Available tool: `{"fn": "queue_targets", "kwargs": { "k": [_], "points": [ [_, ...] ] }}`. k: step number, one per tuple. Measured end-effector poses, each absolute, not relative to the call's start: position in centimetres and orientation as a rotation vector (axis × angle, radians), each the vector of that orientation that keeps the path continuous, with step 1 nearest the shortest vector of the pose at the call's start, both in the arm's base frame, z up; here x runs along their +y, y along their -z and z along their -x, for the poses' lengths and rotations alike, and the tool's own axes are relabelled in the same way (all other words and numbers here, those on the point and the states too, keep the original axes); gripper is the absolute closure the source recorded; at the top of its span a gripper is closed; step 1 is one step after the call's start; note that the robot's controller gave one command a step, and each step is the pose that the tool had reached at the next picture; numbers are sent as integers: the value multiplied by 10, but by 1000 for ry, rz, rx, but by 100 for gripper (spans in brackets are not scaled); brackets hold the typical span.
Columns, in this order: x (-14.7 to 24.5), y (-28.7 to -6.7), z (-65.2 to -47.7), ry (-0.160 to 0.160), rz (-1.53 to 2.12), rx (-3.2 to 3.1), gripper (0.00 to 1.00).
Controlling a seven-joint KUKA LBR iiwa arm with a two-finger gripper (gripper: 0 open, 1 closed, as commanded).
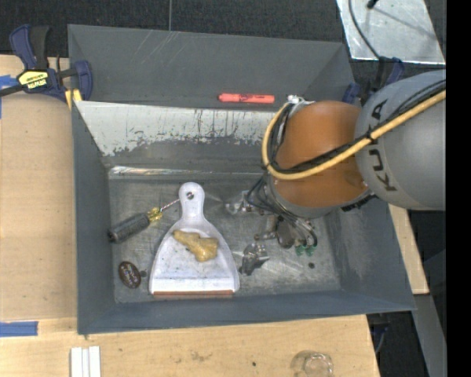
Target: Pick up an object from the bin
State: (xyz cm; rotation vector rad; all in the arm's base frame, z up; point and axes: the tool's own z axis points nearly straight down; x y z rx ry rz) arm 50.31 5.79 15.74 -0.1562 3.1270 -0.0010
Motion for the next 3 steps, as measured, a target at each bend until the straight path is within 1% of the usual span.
{"fn": "queue_targets", "kwargs": {
  "k": [1,2,3],
  "points": [
    [127,-76,-499,-8,193,3112,100],
    [127,-76,-499,-8,192,3112,100],
    [135,-195,-498,-1,355,3119,100]
  ]
}}
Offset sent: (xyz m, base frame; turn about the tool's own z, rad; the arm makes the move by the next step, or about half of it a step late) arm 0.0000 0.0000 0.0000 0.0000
